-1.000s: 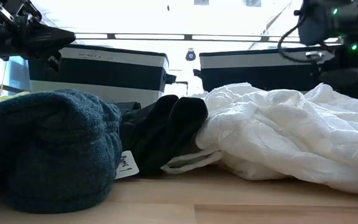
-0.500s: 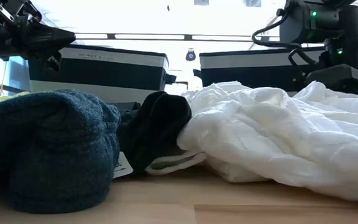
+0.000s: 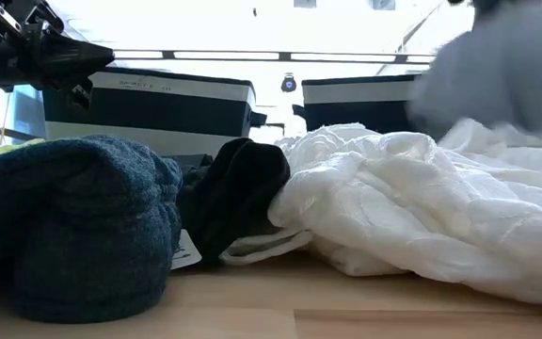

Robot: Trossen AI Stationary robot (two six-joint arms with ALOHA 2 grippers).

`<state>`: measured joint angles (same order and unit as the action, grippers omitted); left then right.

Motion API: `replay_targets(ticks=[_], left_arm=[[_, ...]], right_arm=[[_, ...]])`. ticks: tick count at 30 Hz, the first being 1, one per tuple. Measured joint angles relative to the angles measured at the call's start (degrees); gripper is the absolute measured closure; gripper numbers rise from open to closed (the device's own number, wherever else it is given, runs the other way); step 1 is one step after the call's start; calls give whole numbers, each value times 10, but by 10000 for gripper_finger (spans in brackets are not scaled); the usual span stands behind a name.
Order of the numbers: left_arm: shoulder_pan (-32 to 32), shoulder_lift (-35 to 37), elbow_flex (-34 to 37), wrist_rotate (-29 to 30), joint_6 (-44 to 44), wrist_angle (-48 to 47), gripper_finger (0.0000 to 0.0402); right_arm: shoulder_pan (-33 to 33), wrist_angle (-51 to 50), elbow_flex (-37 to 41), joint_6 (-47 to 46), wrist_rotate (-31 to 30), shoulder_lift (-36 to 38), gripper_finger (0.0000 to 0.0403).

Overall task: Sort clothes
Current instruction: Put the gray shirt into the right laundry bin

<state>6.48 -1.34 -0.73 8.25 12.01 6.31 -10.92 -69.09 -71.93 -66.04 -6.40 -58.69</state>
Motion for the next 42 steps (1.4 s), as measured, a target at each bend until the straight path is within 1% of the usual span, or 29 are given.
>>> replay_targets(ticks=[4,8,11,14,17,20,22,24,26,28,30,33,36,37,39,42], left_arm=[[0,0,0,0,0,0,401],[0,0,0,0,0,0,401],[0,0,0,0,0,0,401],[0,0,0,0,0,0,401],[0,0,0,0,0,0,401],[0,0,0,0,0,0,401],[0,0,0,0,-1,0,401],[0,0,0,0,0,0,401],[0,0,0,0,-1,0,401],[0,0,0,0,-1,0,401],[0,0,0,0,-1,0,401],[0,0,0,0,-1,0,401],[0,0,0,0,-1,0,401],[0,0,0,0,-1,0,401],[0,0,0,0,-1,0,401],[0,0,0,0,-1,0,401]], right_arm=[[0,32,-116,90,-81,12,398],[0,122,-212,227,-167,4,398],[0,226,-269,360,-236,-9,397],[1,340,-314,522,-307,-24,397],[3,417,-346,671,-390,-39,397],[33,423,-363,748,-469,-52,397],[66,382,-363,755,-493,-55,396],[110,324,-349,719,-492,-55,396],[159,243,-329,644,-465,-55,396],[210,168,-295,562,-416,-55,396],[256,121,-243,496,-356,-56,396],[308,110,-147,444,-260,-57,396],[354,130,-62,419,-187,-61,394],[369,132,-41,414,-171,-65,392],[397,132,-12,384,-160,-75,382],[437,120,-2,366,-142,-95,353]])
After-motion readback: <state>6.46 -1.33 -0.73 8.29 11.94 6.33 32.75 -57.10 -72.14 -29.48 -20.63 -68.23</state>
